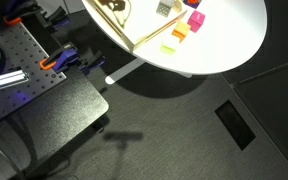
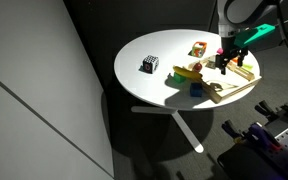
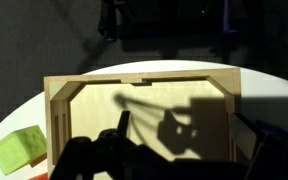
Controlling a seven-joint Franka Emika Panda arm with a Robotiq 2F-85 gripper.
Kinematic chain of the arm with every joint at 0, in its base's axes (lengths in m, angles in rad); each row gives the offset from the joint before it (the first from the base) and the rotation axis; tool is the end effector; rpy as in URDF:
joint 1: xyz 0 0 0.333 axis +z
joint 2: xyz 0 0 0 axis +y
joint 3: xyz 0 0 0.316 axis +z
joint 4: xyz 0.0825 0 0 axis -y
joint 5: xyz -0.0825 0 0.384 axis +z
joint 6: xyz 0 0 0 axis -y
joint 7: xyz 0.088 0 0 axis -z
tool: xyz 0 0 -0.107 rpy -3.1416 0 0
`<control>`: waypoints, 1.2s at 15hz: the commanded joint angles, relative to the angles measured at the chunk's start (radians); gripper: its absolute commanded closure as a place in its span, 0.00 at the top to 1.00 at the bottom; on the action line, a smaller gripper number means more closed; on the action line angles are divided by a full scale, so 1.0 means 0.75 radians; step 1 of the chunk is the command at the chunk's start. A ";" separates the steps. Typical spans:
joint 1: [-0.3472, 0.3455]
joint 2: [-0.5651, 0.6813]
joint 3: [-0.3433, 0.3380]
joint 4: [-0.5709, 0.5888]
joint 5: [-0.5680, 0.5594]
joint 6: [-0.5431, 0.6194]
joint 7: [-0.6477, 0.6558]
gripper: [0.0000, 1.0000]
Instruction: Remove the blue toy bock from the box
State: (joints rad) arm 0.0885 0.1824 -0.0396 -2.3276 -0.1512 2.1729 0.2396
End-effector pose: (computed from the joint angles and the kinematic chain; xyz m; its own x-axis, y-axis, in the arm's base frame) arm 0.4795 0.0173 0.2379 0.9471 -0.1071 -0.3027 -0.0560 -0.9834 0.1728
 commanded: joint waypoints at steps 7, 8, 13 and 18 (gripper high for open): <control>-0.111 -0.253 0.002 -0.078 0.034 0.000 -0.179 1.00; -0.117 -0.271 0.001 -0.087 0.043 0.011 -0.185 1.00; -0.136 -0.305 0.001 -0.105 0.088 0.052 -0.189 1.00; -0.132 -0.269 0.010 -0.077 0.060 0.034 -0.148 1.00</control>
State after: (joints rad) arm -0.0028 -0.0194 -0.0399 -2.3868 -0.1069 2.2006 0.1290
